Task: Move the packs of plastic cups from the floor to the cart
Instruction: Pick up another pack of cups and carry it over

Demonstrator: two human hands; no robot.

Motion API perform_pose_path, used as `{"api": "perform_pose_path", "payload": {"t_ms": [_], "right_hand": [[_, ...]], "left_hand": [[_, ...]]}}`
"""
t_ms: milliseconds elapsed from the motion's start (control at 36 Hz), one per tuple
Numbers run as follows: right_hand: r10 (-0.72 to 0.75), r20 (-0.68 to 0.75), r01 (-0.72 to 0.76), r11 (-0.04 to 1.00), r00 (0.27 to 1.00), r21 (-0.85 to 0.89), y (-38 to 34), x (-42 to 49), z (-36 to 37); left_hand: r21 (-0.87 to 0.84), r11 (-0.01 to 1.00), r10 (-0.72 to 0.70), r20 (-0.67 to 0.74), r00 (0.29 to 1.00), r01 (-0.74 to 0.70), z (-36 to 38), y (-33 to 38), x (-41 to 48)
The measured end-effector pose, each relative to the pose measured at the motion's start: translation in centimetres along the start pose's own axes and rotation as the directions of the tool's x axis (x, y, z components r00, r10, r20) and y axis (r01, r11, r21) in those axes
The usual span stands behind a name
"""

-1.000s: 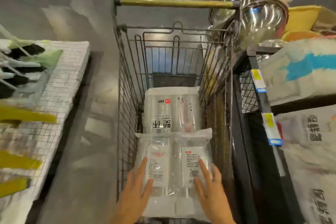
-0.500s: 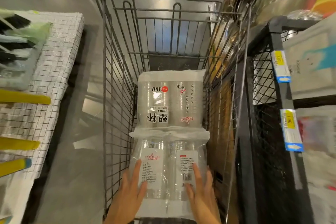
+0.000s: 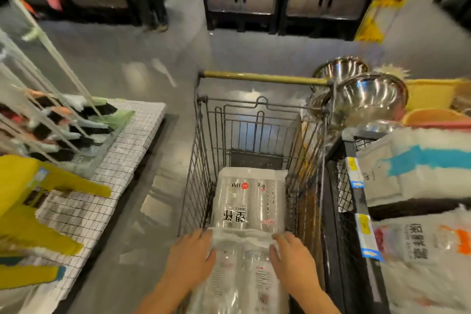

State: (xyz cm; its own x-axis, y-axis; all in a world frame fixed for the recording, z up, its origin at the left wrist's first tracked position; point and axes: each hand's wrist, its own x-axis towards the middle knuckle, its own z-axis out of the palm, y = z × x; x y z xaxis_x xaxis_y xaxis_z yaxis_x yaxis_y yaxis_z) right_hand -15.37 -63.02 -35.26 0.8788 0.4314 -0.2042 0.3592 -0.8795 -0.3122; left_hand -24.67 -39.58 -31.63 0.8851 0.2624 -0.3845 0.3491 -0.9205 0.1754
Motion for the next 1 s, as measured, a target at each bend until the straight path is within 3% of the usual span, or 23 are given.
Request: {"api": "perform_pose_path", "payload": {"t_ms": [222,472,806,1000], "right_hand": [[-0.254,-0.043,0.248,0.962,0.966,-0.117,-4.9,6.6,-15.3],[-0.45,-0.066,0.427,0.877,0.891,-0.218,-11.7,9.2,-25.3],[-0.668,-0.019,0.64,0.719,0.744,-0.271,-24.1,6.1,-26.7],[-0.782,0.021,0.762,0.601,0.623,-0.243,-34.1,0.8,-24.4]], "left_hand": [[0.009,1.0,0.029,-0.279,0.96,-0.027,-14.4,2.0,1.1],[-0.041,0.998,-0.055,-0.423,0.904,0.041,-25.3,1.4,-2.8],[-0.159,0.96,-0.278,-0.481,0.831,0.228,-27.3,-6.0,-13.1],[-0.26,0.89,-0.456,-0.498,0.737,0.375,-26.1,-12.5,-22.9]]}}
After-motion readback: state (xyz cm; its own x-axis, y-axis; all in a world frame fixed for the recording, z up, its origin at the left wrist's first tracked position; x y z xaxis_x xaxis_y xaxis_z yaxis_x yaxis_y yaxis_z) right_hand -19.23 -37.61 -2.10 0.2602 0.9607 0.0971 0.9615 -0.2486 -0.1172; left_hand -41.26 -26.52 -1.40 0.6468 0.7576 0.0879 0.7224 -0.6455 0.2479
